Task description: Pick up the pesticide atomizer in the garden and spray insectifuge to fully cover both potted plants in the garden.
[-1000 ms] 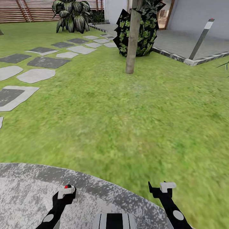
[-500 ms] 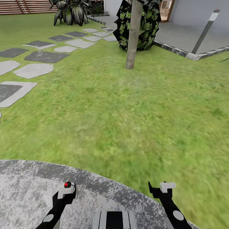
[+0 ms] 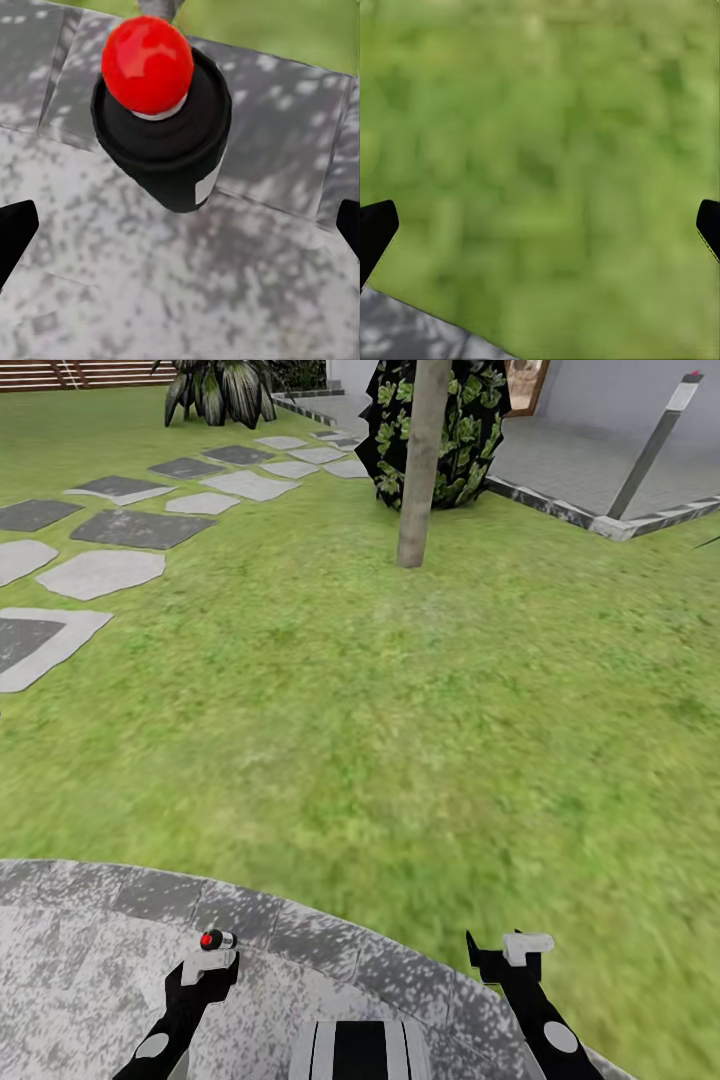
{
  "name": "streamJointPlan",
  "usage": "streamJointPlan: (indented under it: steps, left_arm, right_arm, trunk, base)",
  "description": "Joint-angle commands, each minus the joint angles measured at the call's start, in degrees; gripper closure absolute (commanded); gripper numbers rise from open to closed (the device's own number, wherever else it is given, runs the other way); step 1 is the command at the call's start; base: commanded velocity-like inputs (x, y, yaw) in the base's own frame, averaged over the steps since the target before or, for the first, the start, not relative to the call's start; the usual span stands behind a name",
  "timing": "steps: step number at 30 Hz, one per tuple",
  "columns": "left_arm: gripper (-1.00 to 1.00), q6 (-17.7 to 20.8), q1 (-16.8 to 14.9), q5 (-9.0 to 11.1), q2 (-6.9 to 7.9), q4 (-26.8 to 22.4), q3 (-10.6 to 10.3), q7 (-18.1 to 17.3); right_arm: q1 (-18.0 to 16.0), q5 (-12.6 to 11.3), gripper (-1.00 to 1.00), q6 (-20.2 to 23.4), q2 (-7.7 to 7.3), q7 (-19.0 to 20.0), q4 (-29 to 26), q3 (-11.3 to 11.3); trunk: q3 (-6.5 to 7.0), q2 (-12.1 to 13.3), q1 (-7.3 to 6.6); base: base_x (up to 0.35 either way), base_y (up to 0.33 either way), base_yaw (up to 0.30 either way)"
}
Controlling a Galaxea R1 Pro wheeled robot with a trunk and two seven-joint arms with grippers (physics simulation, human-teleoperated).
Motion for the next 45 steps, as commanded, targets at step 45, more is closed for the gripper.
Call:
streamJointPlan:
  steps: [45]
  left_arm:
    - [-1.0, -0.2, 0.0, 0.0, -0.02, 0.0, 0.2, -0.1]
  right_arm:
    - [0.0, 0.0, -1.0, -0.2, -0.01, 0.0, 0.1, 0.0]
  trunk:
    - [-0.04, 0.0, 0.01]
  base:
    - [0.028, 0.008, 0.0]
